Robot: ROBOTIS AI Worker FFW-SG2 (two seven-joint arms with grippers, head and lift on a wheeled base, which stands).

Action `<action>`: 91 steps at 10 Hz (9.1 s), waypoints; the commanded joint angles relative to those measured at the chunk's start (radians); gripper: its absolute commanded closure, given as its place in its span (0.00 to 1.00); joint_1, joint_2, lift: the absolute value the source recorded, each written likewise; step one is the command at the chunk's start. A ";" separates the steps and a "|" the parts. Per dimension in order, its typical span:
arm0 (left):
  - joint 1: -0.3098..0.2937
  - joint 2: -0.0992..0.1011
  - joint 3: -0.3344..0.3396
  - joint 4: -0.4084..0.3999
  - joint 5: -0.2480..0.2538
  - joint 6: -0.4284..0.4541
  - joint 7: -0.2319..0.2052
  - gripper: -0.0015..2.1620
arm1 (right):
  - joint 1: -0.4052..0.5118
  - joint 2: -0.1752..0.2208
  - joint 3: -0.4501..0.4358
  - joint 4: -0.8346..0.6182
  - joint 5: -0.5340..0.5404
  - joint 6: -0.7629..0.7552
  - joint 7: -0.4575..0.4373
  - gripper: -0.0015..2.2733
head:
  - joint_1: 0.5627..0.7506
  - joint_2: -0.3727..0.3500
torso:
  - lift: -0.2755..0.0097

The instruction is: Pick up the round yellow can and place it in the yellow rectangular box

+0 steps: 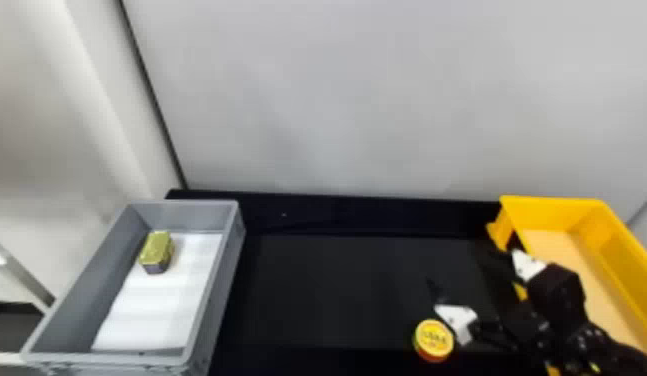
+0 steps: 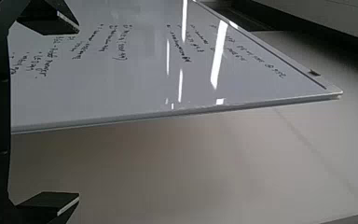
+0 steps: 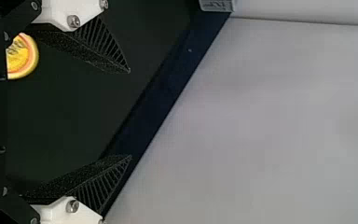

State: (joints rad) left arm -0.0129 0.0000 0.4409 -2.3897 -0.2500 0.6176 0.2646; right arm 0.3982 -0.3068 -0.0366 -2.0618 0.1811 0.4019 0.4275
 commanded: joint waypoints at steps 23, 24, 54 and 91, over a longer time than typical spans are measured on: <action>-0.036 -0.003 -0.045 0.044 -0.040 -0.011 -0.028 0.02 | 0.050 0.020 -0.065 0.062 -0.100 0.158 0.094 0.07 | 0.70 0.53 | 0.75; -0.036 -0.003 -0.046 0.044 -0.040 -0.011 -0.028 0.02 | 0.042 0.017 -0.043 0.072 -0.092 0.154 0.093 0.07 | 0.70 0.53 | 0.75; -0.053 -0.003 0.000 0.038 -0.063 -0.047 -0.065 0.02 | -0.143 -0.034 0.112 0.325 -0.080 0.191 0.062 0.09 | 0.70 0.53 | 0.75; -0.053 -0.003 0.006 0.056 -0.066 -0.025 -0.067 0.02 | -0.288 -0.018 -0.384 0.008 0.152 0.346 -0.024 0.31 | 0.70 0.53 | 0.75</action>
State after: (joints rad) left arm -0.0659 0.0000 0.4492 -2.3332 -0.3160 0.5901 0.1984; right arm 0.1192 -0.3265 -0.3690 -2.1108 0.3548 0.7726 0.4121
